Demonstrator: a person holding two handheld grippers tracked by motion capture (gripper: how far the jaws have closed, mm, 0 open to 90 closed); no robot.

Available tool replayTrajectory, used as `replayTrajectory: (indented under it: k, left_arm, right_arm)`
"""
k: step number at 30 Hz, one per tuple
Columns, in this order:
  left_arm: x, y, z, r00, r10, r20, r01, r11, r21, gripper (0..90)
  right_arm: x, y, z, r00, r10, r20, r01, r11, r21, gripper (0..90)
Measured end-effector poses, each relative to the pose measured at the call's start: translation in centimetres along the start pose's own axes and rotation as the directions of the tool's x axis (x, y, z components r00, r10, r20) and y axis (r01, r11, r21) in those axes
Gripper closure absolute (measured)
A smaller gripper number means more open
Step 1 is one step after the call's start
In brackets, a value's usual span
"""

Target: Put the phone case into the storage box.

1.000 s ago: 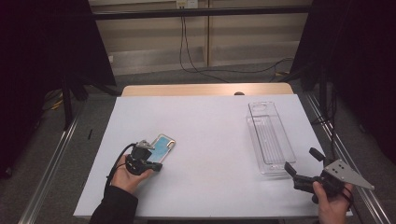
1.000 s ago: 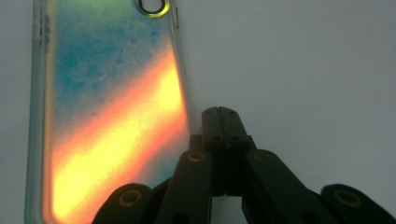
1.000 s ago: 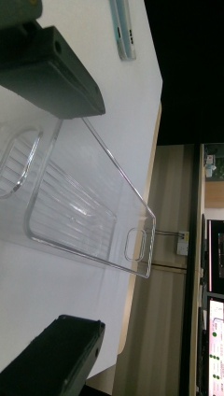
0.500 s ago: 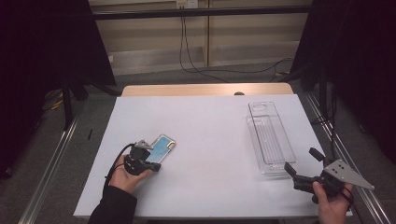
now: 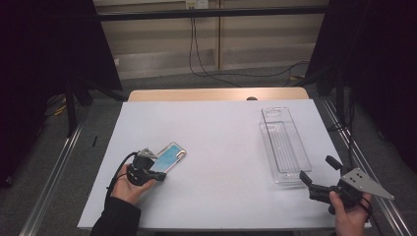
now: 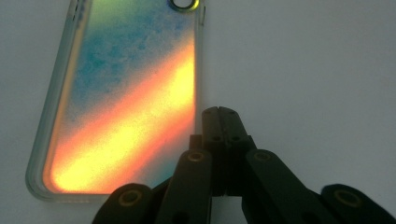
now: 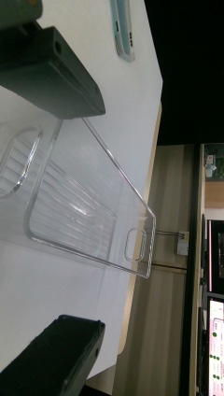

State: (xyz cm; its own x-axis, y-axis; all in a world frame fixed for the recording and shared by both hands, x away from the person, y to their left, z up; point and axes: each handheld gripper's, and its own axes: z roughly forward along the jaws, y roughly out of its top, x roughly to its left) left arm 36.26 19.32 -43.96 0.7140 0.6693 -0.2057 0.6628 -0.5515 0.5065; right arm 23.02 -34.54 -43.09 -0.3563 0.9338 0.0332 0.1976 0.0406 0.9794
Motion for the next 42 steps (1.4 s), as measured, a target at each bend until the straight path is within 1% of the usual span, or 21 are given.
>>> replayTrajectory:
  k: [6, 8, 10, 12, 19, 21, 22, 25, 28, 29, 30, 31, 32, 34, 36, 40, 42]
  left_arm:
    - [-0.01, -0.02, -0.02, 0.9998, 0.018, -0.006, -0.018, 0.9998, 0.000, 90.0]
    - [0.13, -0.05, 0.00, 0.9999, 0.011, 0.002, -0.011, 0.9999, -0.002, 90.0]
    - [0.09, -0.06, 0.01, 1.0000, 0.008, 0.002, -0.008, 1.0000, -0.002, 90.0]
    - [0.08, -0.04, -0.03, 0.9998, 0.018, -0.003, -0.018, 0.9998, 0.001, 90.0]
    - [0.27, -0.14, -0.01, 1.0000, 0.004, 0.007, -0.004, 0.9999, -0.010, 90.0]
    - [0.55, -0.23, -0.05, 0.9997, -0.011, 0.023, 0.011, 0.9998, -0.014, 90.0]
    - [0.59, -0.25, -0.06, 0.9996, -0.010, 0.025, 0.011, 0.9998, -0.014, 90.0]
    - [0.39, -0.19, -0.04, 0.9999, 0.005, 0.012, -0.005, 0.9999, -0.012, 90.0]
    - [0.42, -0.22, -0.06, 0.9999, 0.003, 0.016, -0.003, 0.9999, -0.015, 90.0]
    - [0.36, -0.21, -0.10, 1.0000, 0.005, -0.008, -0.005, 0.9998, -0.018, 90.0]
    - [0.21, -0.19, -0.14, 0.9992, 0.008, -0.039, -0.009, 0.9997, -0.021, 90.0]
    - [0.13, -0.16, -0.14, 0.9988, 0.011, -0.048, -0.012, 0.9998, -0.018, 90.0]
    - [0.21, -0.15, -0.14, 0.9991, 0.014, -0.039, -0.015, 0.9998, -0.016, 90.0]
    - [0.36, -0.21, -0.15, 0.9996, 0.006, -0.029, -0.006, 0.9998, -0.019, 90.0]
    - [0.32, -0.20, -0.15, 0.9992, 0.017, -0.036, -0.017, 0.9997, -0.019, 90.0]
    - [0.21, -0.24, -0.18, 0.9992, 0.014, -0.038, -0.015, 0.9995, -0.026, 90.0]
    - [0.07, -0.24, -0.26, 0.9994, 0.022, -0.025, -0.024, 0.9988, -0.042, 90.0]
  right_arm:
    - [0.02, 0.00, 0.00, 1.0000, -0.005, -0.003, 0.005, 1.000, 0.002, 0.0]
    - [0.00, -0.01, -0.01, 1.0000, -0.006, -0.002, 0.006, 1.000, 0.002, 0.0]
    - [0.01, -0.01, 0.02, 1.0000, -0.006, -0.002, 0.006, 1.000, 0.002, 0.0]
    - [0.04, -0.01, 0.03, 1.0000, -0.004, -0.002, 0.004, 1.000, 0.002, 0.0]
    - [0.00, -0.01, 0.00, 1.0000, -0.004, -0.003, 0.004, 1.000, 0.002, 0.0]
    - [0.01, 0.01, -0.05, 1.0000, -0.007, -0.001, 0.007, 1.000, 0.001, 0.0]
    - [0.00, 0.03, -0.05, 1.0000, -0.008, 0.001, 0.008, 1.000, -0.002, 0.0]
    - [-0.01, 0.03, -0.05, 1.0000, -0.007, 0.001, 0.007, 1.000, -0.002, 0.0]
    - [0.01, 0.01, -0.03, 1.0000, -0.007, 0.000, 0.007, 1.000, 0.000, 0.0]
    - [0.02, 0.02, -0.04, 1.0000, -0.007, -0.001, 0.007, 1.000, 0.000, 0.0]
    - [0.02, 0.02, -0.06, 1.0000, -0.009, -0.001, 0.009, 1.000, -0.001, 0.0]
    - [0.01, 0.02, -0.05, 1.0000, -0.007, 0.000, 0.007, 1.000, -0.001, 0.0]
    - [0.01, 0.01, -0.04, 1.0000, -0.006, 0.000, 0.006, 1.000, -0.001, 0.0]
    - [-0.01, 0.00, -0.03, 1.0000, -0.006, -0.001, 0.006, 1.000, 0.000, 0.0]
    - [0.00, 0.02, -0.04, 1.0000, -0.007, 0.000, 0.007, 1.000, -0.001, 0.0]
    - [0.02, 0.02, -0.02, 1.0000, -0.007, 0.000, 0.007, 1.000, 0.000, 0.0]
    - [0.02, 0.03, -0.02, 1.0000, -0.006, 0.001, 0.006, 1.000, -0.002, 0.0]
